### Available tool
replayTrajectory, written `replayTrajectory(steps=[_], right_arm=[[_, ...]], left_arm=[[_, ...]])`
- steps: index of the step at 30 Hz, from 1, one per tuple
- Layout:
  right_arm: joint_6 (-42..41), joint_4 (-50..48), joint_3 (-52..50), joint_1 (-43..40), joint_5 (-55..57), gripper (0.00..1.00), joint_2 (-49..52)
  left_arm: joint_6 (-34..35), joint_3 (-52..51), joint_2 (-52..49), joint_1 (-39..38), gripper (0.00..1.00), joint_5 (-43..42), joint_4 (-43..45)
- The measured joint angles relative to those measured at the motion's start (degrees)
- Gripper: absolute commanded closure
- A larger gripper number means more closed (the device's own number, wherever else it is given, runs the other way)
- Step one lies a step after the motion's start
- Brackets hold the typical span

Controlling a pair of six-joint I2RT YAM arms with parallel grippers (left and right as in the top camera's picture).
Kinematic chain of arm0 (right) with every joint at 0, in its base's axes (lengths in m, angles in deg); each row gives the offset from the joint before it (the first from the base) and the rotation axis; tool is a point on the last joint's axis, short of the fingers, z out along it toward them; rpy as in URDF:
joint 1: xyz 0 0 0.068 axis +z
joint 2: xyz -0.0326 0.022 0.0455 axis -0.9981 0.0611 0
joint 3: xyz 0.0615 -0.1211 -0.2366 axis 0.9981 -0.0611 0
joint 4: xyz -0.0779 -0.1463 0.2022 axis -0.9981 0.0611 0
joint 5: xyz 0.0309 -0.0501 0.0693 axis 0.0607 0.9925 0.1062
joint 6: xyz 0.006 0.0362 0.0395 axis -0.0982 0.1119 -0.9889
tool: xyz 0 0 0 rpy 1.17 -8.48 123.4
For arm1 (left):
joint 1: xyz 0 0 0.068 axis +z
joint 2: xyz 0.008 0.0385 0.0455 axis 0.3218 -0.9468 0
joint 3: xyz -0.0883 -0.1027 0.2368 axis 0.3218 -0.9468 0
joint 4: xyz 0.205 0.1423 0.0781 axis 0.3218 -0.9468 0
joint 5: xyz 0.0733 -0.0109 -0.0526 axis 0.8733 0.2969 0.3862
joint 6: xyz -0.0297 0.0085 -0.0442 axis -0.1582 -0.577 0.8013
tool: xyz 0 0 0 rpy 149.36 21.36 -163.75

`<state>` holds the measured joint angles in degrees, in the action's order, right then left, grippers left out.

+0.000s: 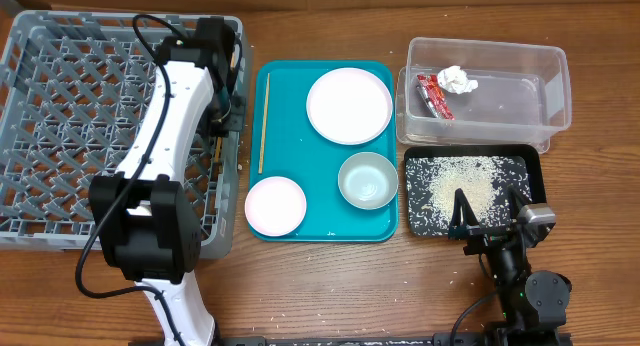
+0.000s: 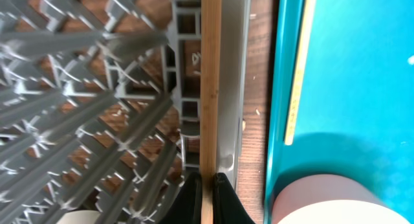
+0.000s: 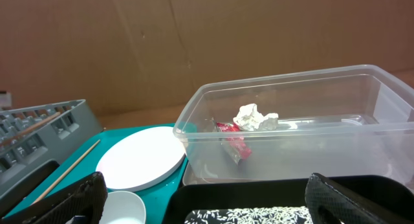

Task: Sort waste into correct bins and load items into the dishwasher
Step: 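Grasp the second chopstick on the teal tray with the left gripper, then place the second chopstick into the dish rack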

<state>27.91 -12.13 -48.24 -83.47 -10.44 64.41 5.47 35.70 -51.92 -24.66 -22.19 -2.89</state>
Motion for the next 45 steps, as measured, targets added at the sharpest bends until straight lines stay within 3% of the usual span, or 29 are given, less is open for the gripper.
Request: replayTrajectory(steps=[4,7,9,12,15,19,21,26,33,35,37,41,45], right_arm=[[0.0,-0.04,0.0,0.0,0.0,0.0,0.0],[-0.02,0.0,0.0,0.0,-0.02,0.0,0.0],[0.0,-0.02,0.0,0.0,0.0,0.0,0.0],[-0.04,-0.02,0.0,0.0,0.0,0.0,0.0],[0.0,-0.02,0.0,0.0,-0.02,0.0,0.0],[0.0,-0.02,0.0,0.0,0.0,0.0,0.0],[-0.02,0.0,0.0,0.0,-0.02,0.0,0.0],[-0.02,-0.07,0.0,0.0,0.0,0.0,0.0],[0.0,0.04,0.0,0.0,-0.04,0.0,0.0],[0.0,-0.04,0.0,0.0,0.0,0.0,0.0],[0.0,0.0,0.0,0.0,-0.04,0.0,0.0],[0.0,0.0,0.0,0.0,-0.02,0.0,0.0],[-0.02,-0.02,0.0,0.0,0.0,0.0,0.0]], left_arm=[[0.42,2.19,0.0,0.0,0.87,1.18,0.17],[1.49,2.16,-0.04,0.0,0.79,2.34,0.31],[1.86,1.66,-0.04,0.15,0.8,2.62,0.68],[2.67,0.79,-0.07,0.81,0.66,1.66,0.52],[2.16,1.38,-0.07,0.66,0.61,-3.32,-0.26],[2.36,3.96,0.09,-5.31,0.59,-9.01,2.45],[7.82,3.3,0.09,-11.04,0.59,-4.61,6.62],[15.58,1.66,-4.24,-14.27,0.62,4.11,12.83],[17.29,0.85,-16.17,-11.3,0.68,6.75,12.87],[17.73,0.85,-16.41,-11.26,0.88,6.73,12.79],[17.29,0.85,-16.46,-11.26,0.96,4.74,13.64],[12.9,2.14,-16.5,-10.64,0.96,-2.27,12.63],[10.34,7.26,-16.92,-9.92,0.96,-7.69,4.63]])
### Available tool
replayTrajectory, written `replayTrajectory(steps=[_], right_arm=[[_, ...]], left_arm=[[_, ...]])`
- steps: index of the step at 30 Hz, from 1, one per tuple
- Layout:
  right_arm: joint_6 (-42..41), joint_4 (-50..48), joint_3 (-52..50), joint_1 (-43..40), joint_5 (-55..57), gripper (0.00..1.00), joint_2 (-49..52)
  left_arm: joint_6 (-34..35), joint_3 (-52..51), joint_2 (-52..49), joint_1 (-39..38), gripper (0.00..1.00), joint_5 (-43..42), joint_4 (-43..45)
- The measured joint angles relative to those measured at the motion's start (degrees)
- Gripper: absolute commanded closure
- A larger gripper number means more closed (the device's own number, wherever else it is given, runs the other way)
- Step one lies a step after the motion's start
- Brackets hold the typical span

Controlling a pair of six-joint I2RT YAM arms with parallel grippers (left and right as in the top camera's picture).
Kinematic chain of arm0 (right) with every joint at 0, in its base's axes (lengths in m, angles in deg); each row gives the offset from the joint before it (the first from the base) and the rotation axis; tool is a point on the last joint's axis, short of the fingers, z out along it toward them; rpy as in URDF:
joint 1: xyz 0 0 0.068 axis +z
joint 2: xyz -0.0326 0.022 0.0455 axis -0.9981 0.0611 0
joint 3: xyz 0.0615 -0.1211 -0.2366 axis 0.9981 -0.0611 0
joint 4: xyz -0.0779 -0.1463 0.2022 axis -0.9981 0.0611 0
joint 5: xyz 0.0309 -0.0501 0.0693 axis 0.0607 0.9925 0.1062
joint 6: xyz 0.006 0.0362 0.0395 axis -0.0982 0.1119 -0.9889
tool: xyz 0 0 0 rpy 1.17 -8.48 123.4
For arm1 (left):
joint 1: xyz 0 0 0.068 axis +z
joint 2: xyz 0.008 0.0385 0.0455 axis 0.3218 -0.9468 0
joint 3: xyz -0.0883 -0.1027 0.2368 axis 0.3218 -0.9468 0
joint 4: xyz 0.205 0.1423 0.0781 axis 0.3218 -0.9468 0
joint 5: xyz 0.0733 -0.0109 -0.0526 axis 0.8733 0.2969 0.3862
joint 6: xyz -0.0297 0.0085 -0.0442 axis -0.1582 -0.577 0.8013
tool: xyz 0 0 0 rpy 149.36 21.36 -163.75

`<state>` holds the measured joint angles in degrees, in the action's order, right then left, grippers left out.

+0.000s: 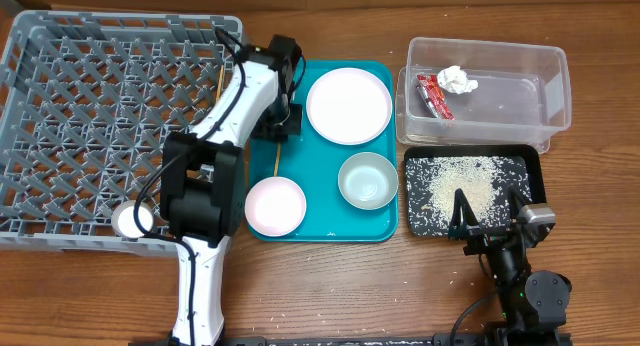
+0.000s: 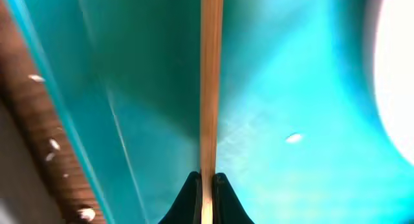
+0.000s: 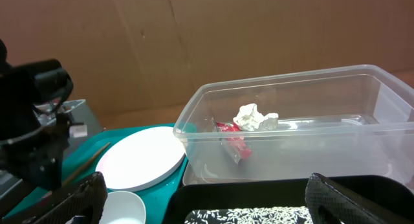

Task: Sort waste into correct bins and load items into the dishwasher
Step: 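Place the second chopstick into the dish rack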

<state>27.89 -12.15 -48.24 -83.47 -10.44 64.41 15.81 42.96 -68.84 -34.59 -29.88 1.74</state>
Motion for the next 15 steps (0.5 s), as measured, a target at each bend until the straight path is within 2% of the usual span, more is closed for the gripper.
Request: replayTrajectory(steps=[5,8,10,14,15], right_arm=[[0.0,0.0,0.0,0.0,-0.02,0.0,0.0],[0.0,-0.02,0.0,0.0,0.0,0.0,0.0],[0.02,0.0,0.0,0.0,0.0,0.0,0.0],[0.02,-0.02,0.0,0.0,-0.02,0.0,0.0],[0.0,0.02,0.0,0.0,0.0,0.0,0.0]], left_arm=[[-1.77,4.26,6.99,3.56,0.96,-0.15,-8.28],[-2.8,5.79,16.63,6.58,0.96,5.95,-13.64],[-2.86,5.73,19.32,7.82,0.96,9.31,-15.39],[-4.7,0.76,18.93,10.34,0.96,12.02,-10.69],[-6.21,-2.19,18.75,10.73,0.96,11.98,-7.04]])
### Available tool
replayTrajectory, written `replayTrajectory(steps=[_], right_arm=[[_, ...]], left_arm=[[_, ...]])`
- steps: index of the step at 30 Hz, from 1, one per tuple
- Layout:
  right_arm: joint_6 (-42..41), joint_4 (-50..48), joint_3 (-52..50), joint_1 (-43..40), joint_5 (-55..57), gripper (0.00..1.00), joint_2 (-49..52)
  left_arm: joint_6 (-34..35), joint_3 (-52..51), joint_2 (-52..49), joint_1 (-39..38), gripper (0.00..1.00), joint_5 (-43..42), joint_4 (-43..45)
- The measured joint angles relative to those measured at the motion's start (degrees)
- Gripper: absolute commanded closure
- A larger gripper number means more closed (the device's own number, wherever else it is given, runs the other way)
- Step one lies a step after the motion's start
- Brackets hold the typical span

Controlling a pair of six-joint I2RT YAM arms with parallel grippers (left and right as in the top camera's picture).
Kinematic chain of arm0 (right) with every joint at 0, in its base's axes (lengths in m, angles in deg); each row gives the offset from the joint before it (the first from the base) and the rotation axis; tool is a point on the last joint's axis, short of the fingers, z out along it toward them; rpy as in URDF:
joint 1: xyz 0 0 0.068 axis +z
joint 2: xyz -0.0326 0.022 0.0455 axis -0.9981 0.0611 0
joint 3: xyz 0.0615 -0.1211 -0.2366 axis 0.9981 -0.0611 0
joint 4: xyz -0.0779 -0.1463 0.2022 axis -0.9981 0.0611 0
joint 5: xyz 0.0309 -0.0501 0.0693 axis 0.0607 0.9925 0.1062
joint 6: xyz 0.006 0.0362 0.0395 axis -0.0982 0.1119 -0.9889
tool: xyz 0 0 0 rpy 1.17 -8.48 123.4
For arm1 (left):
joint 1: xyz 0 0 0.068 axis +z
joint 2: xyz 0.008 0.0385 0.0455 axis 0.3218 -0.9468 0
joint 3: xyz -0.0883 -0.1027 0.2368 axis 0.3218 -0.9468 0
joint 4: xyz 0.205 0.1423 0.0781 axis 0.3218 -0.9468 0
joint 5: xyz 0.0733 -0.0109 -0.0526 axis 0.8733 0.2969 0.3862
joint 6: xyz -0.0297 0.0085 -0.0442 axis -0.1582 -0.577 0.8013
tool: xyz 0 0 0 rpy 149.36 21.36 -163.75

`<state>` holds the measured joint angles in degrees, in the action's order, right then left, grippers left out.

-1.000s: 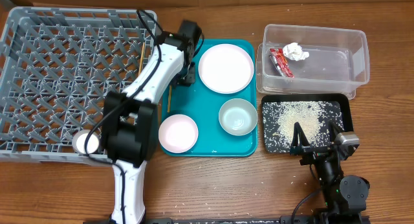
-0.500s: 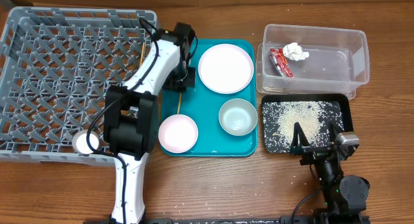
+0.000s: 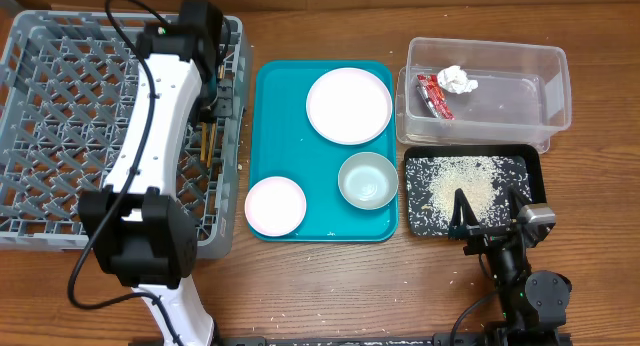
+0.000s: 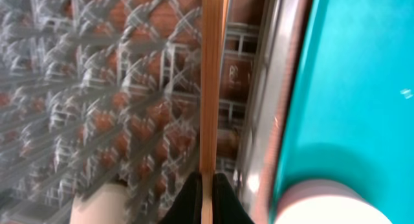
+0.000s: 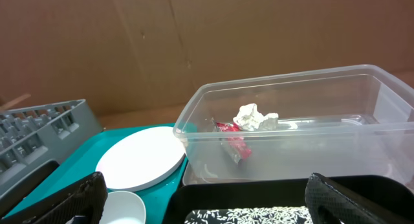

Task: Sort waste into correct bins and load items into the dishwasher
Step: 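Place the second chopstick into the dish rack, then grasp the grey bowl on the teal tray with the left gripper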

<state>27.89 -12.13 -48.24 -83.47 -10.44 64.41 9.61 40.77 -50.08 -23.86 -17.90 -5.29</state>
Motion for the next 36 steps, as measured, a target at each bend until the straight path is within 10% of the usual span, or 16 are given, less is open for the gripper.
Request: replayTrajectory(steps=[10,21,31,36], right_arm=[[0.02,0.04,0.0,0.0,-0.02,0.0,0.0],[0.0,-0.02,0.0,0.0,0.0,0.0,0.0],[0.0,-0.04,0.0,0.0,-0.02,0.0,0.0],[0.0,0.0,0.0,0.0,0.0,0.0,0.0]], left_arm=[[-2.97,-5.11,-0.98,0.09,0.48,-0.83,-2.51],[14.97,-1.25,19.52,-24.63,0.54,-8.33,-6.16],[27.47,-33.9,14.62,-31.32,0.61,-8.61,33.14],[24.17,-36.3,4.52,-31.32,0.85,-15.5,41.48]])
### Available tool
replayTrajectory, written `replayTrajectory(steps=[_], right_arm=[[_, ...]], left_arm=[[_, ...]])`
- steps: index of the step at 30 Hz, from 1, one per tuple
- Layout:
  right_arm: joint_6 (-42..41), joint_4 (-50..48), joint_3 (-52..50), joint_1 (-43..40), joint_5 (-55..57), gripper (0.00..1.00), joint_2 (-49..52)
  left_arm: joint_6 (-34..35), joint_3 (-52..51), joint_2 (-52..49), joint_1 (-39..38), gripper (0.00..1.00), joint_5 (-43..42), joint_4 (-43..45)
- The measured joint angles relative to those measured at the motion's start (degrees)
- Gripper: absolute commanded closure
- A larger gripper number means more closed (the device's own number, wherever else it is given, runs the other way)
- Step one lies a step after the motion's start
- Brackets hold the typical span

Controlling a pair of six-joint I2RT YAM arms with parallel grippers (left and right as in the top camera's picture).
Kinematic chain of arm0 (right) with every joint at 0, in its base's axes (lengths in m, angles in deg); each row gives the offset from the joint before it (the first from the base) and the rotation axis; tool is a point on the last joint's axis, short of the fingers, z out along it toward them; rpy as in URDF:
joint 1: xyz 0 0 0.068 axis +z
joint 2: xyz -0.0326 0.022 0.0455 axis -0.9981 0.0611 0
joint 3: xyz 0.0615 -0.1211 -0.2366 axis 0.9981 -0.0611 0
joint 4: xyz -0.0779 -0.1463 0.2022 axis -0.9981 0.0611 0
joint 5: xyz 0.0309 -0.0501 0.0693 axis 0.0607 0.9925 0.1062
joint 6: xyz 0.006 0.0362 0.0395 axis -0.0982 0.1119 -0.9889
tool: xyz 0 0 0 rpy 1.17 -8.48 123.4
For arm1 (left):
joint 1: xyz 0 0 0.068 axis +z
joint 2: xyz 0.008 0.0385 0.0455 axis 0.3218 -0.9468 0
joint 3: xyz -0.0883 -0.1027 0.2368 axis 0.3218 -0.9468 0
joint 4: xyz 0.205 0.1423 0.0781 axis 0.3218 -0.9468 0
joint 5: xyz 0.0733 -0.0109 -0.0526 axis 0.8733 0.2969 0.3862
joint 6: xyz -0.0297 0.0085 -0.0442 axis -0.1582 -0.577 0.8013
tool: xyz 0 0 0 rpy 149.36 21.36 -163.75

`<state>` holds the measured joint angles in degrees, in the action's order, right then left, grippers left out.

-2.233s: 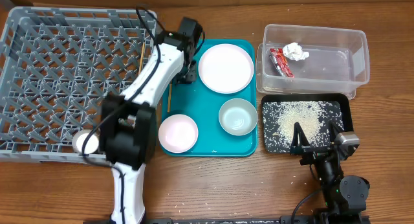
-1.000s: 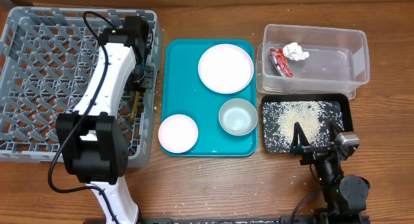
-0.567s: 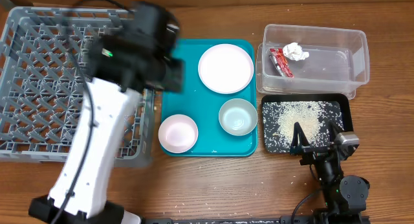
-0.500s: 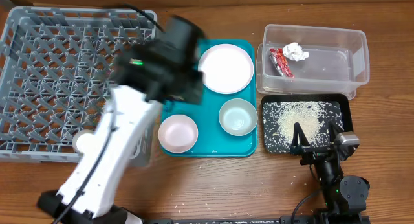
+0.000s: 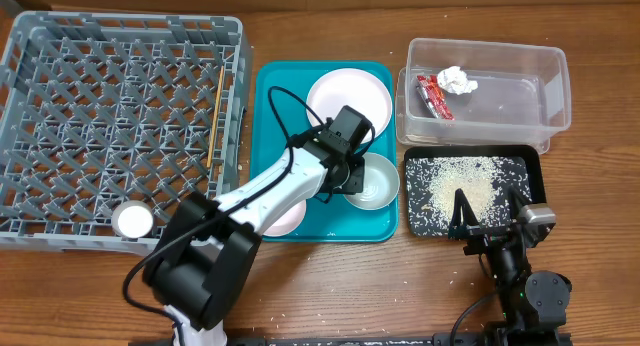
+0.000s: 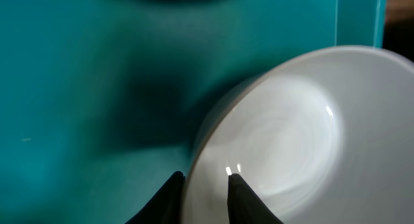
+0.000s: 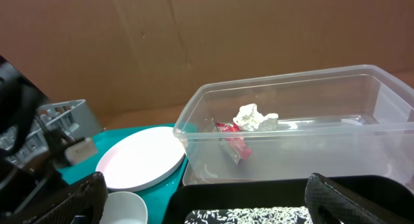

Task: Sort waste into correct bins and load items into the dishwasher
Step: 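Grasp the grey bowl on the teal tray with the left gripper, then carry the grey bowl into the dish rack and release it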

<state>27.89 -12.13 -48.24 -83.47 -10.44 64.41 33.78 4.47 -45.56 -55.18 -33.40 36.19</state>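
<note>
My left gripper (image 5: 346, 176) is down at the pale green bowl (image 5: 372, 184) on the teal tray (image 5: 270, 86). In the left wrist view the left gripper (image 6: 206, 188) is open astride the bowl (image 6: 291, 120)'s rim, one finger outside over the tray and one inside. A large white plate (image 5: 350, 98) and a small plate (image 5: 272, 214), partly under my arm, also sit on the tray. A wooden chopstick (image 5: 215, 116) and a small cup (image 5: 132, 219) are in the grey dish rack (image 5: 100, 106). My right gripper (image 5: 487, 214) rests open and empty by the table's front.
A clear bin (image 5: 510, 96) at the back right holds a red wrapper (image 5: 433, 94) and a crumpled paper ball (image 5: 456, 80). In front of it a black tray (image 5: 470, 186) is strewn with rice. In the right wrist view, the bin (image 7: 323, 133) and large plate (image 7: 139, 156) lie ahead.
My left gripper was over the rack's right side, shut on a chopstick. Now the chopstick lies in the rack and the gripper is open at the bowl's rim. The right arm is unchanged.
First my left gripper held a chopstick at the rack's right edge while another lay on the tray. Then it was shut on the chopstick on the tray, then over the rack with it. Now no chopstick is on the tray and the gripper is at the bowl.
</note>
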Motion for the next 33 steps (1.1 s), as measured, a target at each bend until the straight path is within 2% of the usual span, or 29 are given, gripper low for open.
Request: replayTrajectory(steps=[2,6,11,17,21,25,29,33], right_arm=[[0.0,-0.04,0.0,0.0,0.0,0.0,0.0],[0.0,-0.04,0.0,0.0,-0.02,0.0,0.0],[0.02,-0.02,0.0,0.0,0.0,0.0,0.0],[0.0,-0.02,0.0,0.0,0.02,0.0,0.0],[0.02,0.0,0.0,0.0,0.0,0.0,0.0],[0.02,-0.04,0.0,0.0,0.0,0.0,0.0],[0.02,-0.02,0.0,0.0,-0.02,0.0,0.02],[0.02,0.02,0.0,0.0,0.02,0.0,0.02]], left_arm=[[-1.07,-0.17,-0.85,0.0,0.96,-0.87,0.24],[-2.84,0.17,-0.81,0.5,0.96,-1.79,-2.75],[-3.61,6.27,0.87,2.95,0.96,2.8,-17.0],[-5.18,16.94,11.47,5.11,0.96,17.44,-28.39],[-5.51,17.68,15.15,5.22,0.96,27.69,-34.95],[-1.81,17.64,15.61,8.48,0.96,41.53,-45.13],[-0.44,17.64,15.98,17.92,0.96,53.31,-44.72],[-1.7,17.64,15.67,26.91,0.96,59.6,-35.95]])
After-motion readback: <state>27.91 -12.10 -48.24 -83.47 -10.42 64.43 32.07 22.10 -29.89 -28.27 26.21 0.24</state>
